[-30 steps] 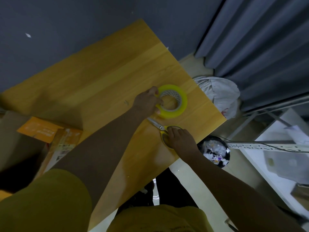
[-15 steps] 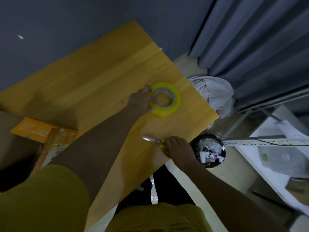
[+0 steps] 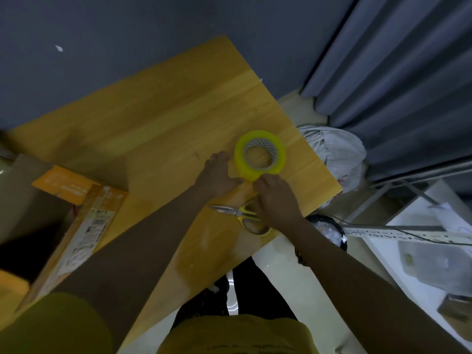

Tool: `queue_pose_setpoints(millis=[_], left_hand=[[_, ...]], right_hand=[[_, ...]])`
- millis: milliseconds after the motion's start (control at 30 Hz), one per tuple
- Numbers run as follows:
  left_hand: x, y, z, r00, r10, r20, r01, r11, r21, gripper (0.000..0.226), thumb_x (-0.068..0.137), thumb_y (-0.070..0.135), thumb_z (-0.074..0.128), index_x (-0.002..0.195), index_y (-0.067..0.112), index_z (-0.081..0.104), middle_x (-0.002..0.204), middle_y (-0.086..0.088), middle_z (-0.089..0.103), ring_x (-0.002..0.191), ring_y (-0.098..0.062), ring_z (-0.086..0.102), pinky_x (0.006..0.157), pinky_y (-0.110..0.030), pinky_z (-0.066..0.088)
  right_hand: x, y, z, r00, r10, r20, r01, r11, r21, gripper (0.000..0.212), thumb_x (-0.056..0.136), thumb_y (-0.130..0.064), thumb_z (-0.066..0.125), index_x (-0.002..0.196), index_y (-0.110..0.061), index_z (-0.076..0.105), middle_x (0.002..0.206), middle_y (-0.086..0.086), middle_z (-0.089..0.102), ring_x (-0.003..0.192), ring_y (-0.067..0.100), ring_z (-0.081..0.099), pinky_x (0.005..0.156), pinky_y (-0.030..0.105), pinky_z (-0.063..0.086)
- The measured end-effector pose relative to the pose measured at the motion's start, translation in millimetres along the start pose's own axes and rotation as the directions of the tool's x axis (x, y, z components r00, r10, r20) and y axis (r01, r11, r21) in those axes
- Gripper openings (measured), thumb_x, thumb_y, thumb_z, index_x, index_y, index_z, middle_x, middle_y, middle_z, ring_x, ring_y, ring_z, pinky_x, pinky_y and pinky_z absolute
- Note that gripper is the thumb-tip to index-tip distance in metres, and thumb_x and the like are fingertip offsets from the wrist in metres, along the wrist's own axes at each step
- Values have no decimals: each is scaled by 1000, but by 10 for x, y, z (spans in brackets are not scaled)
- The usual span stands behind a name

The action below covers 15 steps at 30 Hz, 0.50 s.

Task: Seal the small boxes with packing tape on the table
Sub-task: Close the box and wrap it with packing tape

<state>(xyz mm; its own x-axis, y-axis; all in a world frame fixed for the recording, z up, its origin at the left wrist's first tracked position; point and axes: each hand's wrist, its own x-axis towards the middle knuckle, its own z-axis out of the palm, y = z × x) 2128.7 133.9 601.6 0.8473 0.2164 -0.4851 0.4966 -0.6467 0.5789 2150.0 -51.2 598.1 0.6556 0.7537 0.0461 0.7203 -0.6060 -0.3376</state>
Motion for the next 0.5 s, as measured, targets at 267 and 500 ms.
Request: queue_pose_setpoints(millis=[267, 500], left_hand=[[15, -65, 223, 987, -50, -150, 43, 998, -54, 15, 90, 17, 58, 102, 7, 59, 109, -17, 60, 104, -33, 57, 83, -40, 46], [-58, -187, 174, 987, -7, -158, -9, 995, -96, 5, 93, 9, 56, 95, 9, 60, 106, -14, 60, 100, -30, 58, 77, -36, 45]], right_hand=[[515, 230, 47, 957, 84, 279, -7, 964, -266, 63, 78, -18, 68, 136, -2, 47, 119, 20, 59, 122, 35, 51, 116, 51, 7], [575, 112, 140, 956, 118, 268, 17, 892, -452, 57, 81, -33, 72, 126, -3, 56, 89, 14, 70, 88, 31, 67, 107, 51, 34]])
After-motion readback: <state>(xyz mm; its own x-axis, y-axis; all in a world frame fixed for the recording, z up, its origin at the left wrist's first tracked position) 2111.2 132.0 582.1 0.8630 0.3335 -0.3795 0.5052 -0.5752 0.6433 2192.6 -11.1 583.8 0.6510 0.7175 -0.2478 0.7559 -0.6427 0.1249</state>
